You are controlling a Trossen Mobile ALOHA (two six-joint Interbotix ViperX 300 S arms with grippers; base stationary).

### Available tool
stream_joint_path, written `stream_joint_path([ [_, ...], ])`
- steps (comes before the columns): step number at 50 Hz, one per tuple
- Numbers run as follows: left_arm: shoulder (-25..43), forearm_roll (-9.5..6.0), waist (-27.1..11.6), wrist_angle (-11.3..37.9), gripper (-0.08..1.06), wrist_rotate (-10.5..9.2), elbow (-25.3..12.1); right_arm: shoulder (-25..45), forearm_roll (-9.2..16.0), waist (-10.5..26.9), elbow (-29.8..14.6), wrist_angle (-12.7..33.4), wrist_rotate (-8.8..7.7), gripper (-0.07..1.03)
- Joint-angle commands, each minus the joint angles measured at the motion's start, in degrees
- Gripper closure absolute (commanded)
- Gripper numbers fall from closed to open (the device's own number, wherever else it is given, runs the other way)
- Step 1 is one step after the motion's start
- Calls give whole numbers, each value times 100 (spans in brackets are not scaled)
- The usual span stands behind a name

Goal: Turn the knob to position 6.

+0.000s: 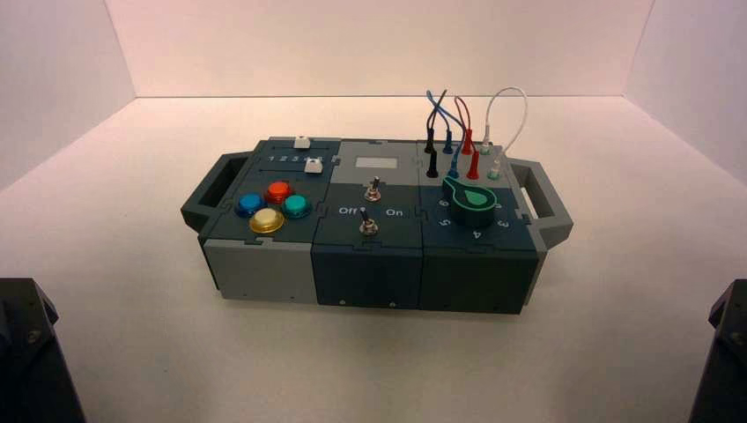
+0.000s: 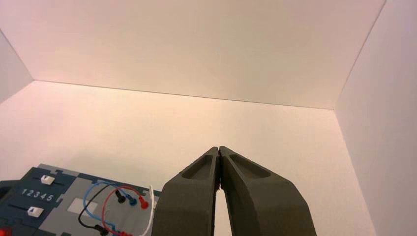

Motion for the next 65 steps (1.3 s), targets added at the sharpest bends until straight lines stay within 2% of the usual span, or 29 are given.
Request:
stream_joint_path([
  [1,62,9,26,-35,101,26,-149,88,18,9,-211,-9,9,99],
  [20,79,9,26,-18,101,26,-149,220,97,26,-237,167,18,99],
  [35,606,-44,18,237,101,-26,-281,1134,141,650,-431,914,18,99],
  [41,958,-70,-18,396,101,-35,-378,1547,149,1055,-536,1160,18,99],
  [48,1397,-97,-281,606,101,-35,-457,2109,149,1380,-606,1397,18,99],
  [65,1951,-97,-1011,870,101,-35,-536,3155,149,1591,-844,1793,-123,98],
])
